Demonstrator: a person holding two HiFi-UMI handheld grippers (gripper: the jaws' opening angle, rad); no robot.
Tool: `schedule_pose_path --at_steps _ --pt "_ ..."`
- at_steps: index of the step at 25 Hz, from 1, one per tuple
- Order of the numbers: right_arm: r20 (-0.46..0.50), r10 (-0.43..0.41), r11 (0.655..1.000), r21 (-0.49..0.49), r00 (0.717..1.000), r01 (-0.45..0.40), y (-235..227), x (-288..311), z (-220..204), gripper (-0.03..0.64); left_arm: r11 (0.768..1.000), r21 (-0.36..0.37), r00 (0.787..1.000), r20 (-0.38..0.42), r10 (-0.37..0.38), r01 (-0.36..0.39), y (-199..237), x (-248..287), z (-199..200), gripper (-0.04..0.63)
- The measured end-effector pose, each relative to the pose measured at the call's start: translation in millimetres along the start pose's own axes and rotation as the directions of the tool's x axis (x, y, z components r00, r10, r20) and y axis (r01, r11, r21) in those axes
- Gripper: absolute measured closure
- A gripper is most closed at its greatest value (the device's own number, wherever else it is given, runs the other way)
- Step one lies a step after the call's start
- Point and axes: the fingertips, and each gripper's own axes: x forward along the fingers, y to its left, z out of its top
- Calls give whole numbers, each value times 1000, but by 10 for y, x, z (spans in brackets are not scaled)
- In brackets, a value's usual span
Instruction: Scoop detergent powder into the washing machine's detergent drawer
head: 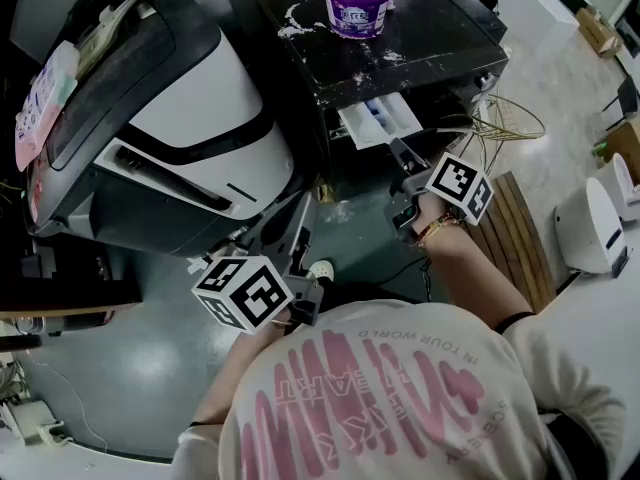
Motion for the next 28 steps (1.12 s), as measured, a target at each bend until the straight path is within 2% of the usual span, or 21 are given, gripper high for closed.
schedule_pose_path --at_steps 8,11,15,20,23,28 --pt "33 91 990 108 995 -94 299 -241 -83 615 999 34 999 -31 12 -11 -37 57 -91 594" --pt "37 136 985 99 990 -139 472 -330 -82 615 999 33 1000 -24 -2 2 -85 73 -96 592" --pt "38 189 982 -17 981 -188 726 -444 -64 615 997 75 1000 -23 16 -14 -110 96 -115 592" --pt "34 181 954 -247 983 -167 899 -560 -100 615 993 111 999 10 47 -48 -119 82 -102 594" --pt "39 177 915 -375 983 -150 950 -601 -102 615 988 134 996 50 71 -77 -112 45 -50 592" --pt "47 142 818 -567 989 -91 992 -665 -76 615 980 147 987 108 119 -134 -54 -59 26 594"
